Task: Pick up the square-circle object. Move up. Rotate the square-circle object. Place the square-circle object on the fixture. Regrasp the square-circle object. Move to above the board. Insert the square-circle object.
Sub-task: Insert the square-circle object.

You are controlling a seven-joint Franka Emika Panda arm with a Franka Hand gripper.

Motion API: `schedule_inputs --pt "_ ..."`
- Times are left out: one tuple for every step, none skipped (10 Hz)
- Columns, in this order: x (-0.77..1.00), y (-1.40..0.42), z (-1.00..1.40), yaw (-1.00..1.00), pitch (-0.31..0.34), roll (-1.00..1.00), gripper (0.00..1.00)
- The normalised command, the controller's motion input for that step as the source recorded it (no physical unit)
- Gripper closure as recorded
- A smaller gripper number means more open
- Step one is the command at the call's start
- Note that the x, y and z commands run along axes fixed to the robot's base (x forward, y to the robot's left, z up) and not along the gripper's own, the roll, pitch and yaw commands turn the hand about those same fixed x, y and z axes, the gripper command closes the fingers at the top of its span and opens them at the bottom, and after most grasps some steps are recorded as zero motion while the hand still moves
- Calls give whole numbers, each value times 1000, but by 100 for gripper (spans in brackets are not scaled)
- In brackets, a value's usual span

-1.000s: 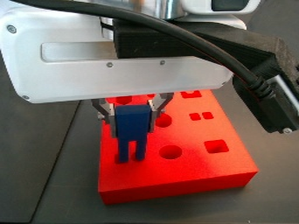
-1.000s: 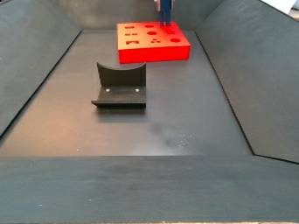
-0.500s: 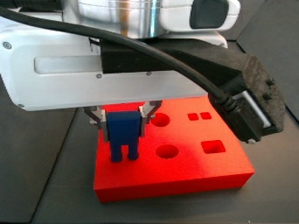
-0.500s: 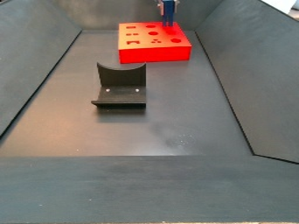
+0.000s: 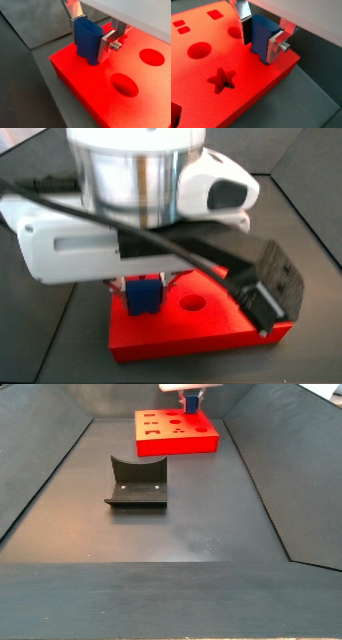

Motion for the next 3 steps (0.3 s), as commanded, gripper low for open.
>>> schedule_inputs --pt "0 100 0 0 0 -79 100" --pt "0 0 0 0 0 -17 100" --pt "0 0 0 0 0 0 100"
